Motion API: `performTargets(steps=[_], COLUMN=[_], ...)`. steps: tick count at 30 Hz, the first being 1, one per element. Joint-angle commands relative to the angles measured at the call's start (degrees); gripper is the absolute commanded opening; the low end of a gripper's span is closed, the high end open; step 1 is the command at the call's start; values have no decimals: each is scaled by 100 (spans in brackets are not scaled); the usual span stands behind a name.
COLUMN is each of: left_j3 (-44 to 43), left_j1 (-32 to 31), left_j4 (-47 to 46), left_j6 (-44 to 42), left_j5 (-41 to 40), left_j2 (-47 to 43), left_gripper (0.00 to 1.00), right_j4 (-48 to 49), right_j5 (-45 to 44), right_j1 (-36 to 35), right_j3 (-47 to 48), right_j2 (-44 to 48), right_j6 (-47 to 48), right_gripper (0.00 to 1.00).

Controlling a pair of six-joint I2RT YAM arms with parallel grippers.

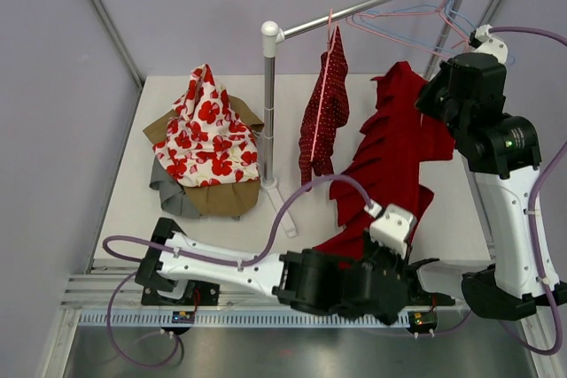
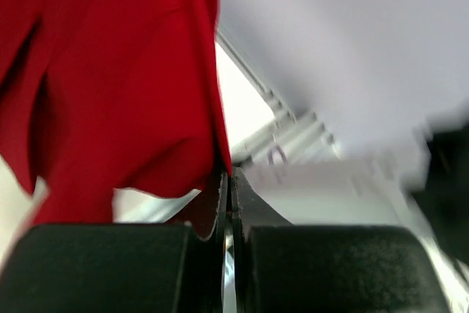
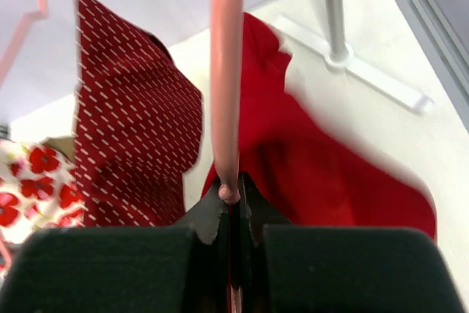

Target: Remove the skirt from the hanger

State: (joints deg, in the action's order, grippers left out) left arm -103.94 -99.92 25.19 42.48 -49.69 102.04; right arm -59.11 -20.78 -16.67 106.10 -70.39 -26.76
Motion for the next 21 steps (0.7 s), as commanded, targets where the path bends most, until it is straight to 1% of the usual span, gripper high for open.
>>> performTargets(steps=[1,4,6,8,9,10,11,13,15,17,18,19,21], left_j3=[-213,-704,-847,-812,-751,-690,-558,-356,-49,215,503,628,874], left_j1=[-1370,-1600,-1662,-1759,-1820,-1899,-1917,-1900,-1804,-1479,-1347,-1033,-680], left_j4=[1152,1759,1919,1806,1736,1509,1480,1576,1813,1876,1806,1518,1183], left_j6=[314,611,709,639,587,482,376,427,646,788,771,579,298], left_j5=[480,-4,-172,-330,-418,-523,-576,-839,-981,-894,-754,-692,-482], left_j2=[150,45,-236,-482,-779,-904,-1027,-1274,-1379,-1441,-1476,-1529,-1564], left_gripper=[0,0,0,0,0,0,0,0,0,0,0,0,0], right_j4=[2404,2518,2755,2774,2774,2782,2817,2800,2660,2397,2335,2238,1887], right_j5=[-366,-401,-384,-375,-340,-322,-305,-269,-164,-85,107,222,670], right_j1=[102,102,102,102,102,93,102,93,102,102,102,93,102], right_j3=[569,394,88,-2,-80,-133,-186,-248,-170,-90,-81,-90,-37], right_j2=[-247,-230,-151,-168,-168,-168,-133,-80,-36,60,121,261,385], right_j6=[-198,-250,-259,-268,-251,-259,-259,-268,-312,-408,-461,-522,-707], right_gripper=[0,0,0,0,0,0,0,0,0,0,0,0,0])
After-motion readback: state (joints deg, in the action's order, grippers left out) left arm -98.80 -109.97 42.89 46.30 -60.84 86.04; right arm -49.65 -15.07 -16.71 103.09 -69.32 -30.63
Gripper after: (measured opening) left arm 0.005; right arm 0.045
